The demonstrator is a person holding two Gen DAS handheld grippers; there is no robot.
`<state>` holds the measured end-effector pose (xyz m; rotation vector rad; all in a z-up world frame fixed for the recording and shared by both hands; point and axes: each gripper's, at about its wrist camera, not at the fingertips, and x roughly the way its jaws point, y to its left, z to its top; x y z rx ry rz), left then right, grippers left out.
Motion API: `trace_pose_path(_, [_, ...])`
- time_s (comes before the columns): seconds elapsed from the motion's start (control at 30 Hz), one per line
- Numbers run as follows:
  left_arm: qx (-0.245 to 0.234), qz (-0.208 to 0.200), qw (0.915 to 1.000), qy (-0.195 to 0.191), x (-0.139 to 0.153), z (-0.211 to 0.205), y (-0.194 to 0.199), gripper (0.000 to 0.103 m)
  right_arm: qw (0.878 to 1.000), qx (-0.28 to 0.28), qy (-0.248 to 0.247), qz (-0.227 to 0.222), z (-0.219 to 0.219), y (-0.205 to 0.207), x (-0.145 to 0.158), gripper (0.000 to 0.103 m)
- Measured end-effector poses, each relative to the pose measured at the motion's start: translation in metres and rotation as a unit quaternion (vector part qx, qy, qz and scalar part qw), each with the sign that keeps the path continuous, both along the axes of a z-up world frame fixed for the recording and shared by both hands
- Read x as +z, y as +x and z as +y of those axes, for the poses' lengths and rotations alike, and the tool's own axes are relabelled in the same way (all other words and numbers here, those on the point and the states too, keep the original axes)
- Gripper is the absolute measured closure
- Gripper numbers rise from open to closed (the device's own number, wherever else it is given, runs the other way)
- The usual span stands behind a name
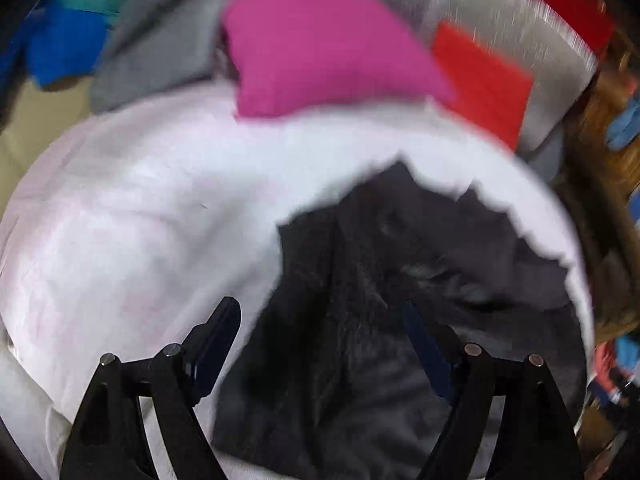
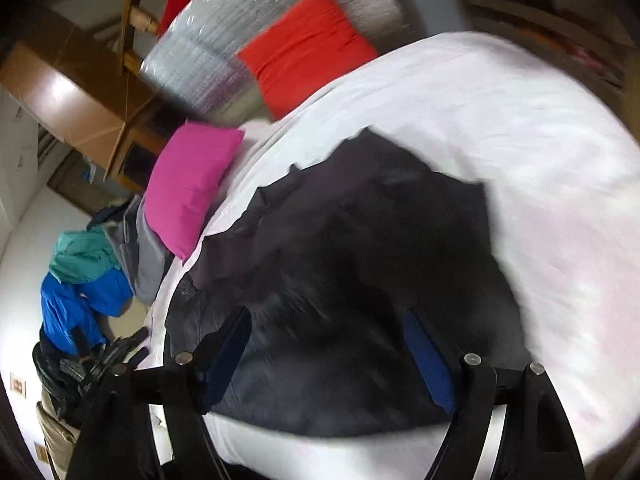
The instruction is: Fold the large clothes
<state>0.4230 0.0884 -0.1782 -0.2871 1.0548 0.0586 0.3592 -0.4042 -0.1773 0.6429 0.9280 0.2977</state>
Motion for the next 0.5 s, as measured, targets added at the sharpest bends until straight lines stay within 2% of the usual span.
trace_pose_path(0.07, [0.009,0.026,0.9996,0.006,-0.023,-0.006,0.019,0.019,0.998,0.023,-0.057,0.006,0.03,0.025,-0.006,0.022])
trace_pose_path(0.17, [0.024,0.02,0.9995,0.007,-0.047,-0.008,0.03,0.017,0.99,0.022,-0.137,-0.021,0.056,0.053,-0.007,0.022])
trace_pose_path(0.23, [0.027,0.015,0.9995,-0.003,-0.052,-0.007,0.035,0.017,0.988,0.033,-0.153,-0.018,0.066,0.073,-0.011,0.021])
trace_pose_path(0.27, [0.026,0.014,0.9996,-0.005,-0.053,-0.007,0.039,0.017,0.986,0.045,-0.16,-0.004,0.069,0.086,-0.018,0.018])
trace_pose_path(0.33, [0.023,0.009,0.9997,-0.002,-0.057,-0.01,0.048,0.017,0.981,0.052,-0.185,0.029,0.077,0.108,-0.034,0.017])
trace_pose_path(0.4, [0.023,0.01,0.9997,0.004,-0.06,-0.012,0.058,0.017,0.977,0.048,-0.208,0.027,0.087,0.119,-0.043,0.017])
trace_pose_path(0.43, [0.025,0.008,0.9996,0.008,-0.06,-0.012,0.062,0.017,0.972,0.05,-0.229,0.027,0.091,0.124,-0.046,0.02])
trace_pose_path(0.47, [0.025,0.008,0.9996,0.012,-0.06,-0.017,0.065,0.017,0.968,0.047,-0.246,0.025,0.096,0.127,-0.045,0.032])
trace_pose_path(0.5, [0.026,0.006,0.9995,0.016,-0.061,-0.019,0.069,0.017,0.965,0.042,-0.259,0.021,0.1,0.131,-0.042,0.05])
